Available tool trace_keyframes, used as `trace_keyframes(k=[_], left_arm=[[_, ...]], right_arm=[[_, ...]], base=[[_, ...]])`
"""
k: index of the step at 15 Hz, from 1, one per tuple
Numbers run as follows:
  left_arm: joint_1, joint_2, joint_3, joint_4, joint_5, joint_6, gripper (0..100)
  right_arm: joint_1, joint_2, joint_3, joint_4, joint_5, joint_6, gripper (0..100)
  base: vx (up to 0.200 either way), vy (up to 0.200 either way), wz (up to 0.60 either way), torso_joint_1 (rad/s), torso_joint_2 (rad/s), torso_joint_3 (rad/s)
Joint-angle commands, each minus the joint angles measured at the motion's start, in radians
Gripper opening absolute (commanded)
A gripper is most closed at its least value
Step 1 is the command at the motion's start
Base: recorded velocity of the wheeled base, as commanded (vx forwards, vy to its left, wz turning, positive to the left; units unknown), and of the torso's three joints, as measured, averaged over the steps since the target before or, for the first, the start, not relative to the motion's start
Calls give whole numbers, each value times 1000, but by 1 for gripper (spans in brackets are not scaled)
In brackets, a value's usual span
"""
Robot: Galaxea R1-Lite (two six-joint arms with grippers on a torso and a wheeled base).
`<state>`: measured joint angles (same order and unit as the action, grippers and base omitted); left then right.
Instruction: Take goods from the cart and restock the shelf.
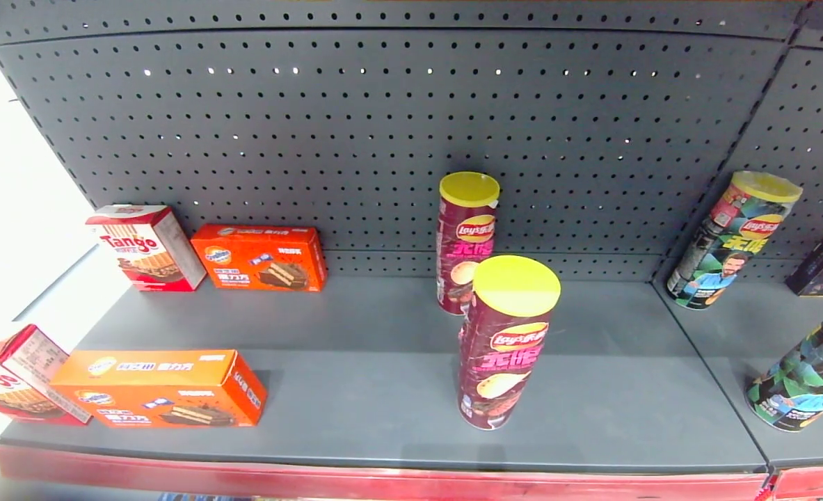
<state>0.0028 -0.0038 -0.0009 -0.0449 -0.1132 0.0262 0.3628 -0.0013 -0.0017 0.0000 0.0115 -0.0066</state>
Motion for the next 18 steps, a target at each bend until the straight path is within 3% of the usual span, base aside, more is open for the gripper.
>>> trace_keyframes(k=[1,2,3,7,13,14,15,18], left_arm=[[0,4,1,43,198,-6,100],[2,4,-5,65,248,-22,100],[2,4,-4,57,201,-11,100],[0,4,-4,57,161,-22,100],[0,4,-4,57,159,-23,100],[-1,4,-5,60,156,-20,100],[-6,4,-4,57,153,-19,100],[-7,4,-5,59,153,-19,100]], right_arm=[[1,1,0,0,1,-1,100],[1,1,0,0,1,-1,100],[1,1,0,0,1,-1,100],[1,1,0,0,1,0,100],[10,1,-12,0,15,-12,100],[10,30,-73,-5,13,-10,100],[2,334,-282,18,28,17,100],[70,566,-366,18,124,-39,100]], base=[[0,0,0,0,0,0],[0,0,0,0,0,0],[0,0,0,0,0,0],[0,0,0,0,0,0],[0,0,0,0,0,0],[0,0,0,0,0,0],[0,0,0,0,0,0],[0,0,0,0,0,0]])
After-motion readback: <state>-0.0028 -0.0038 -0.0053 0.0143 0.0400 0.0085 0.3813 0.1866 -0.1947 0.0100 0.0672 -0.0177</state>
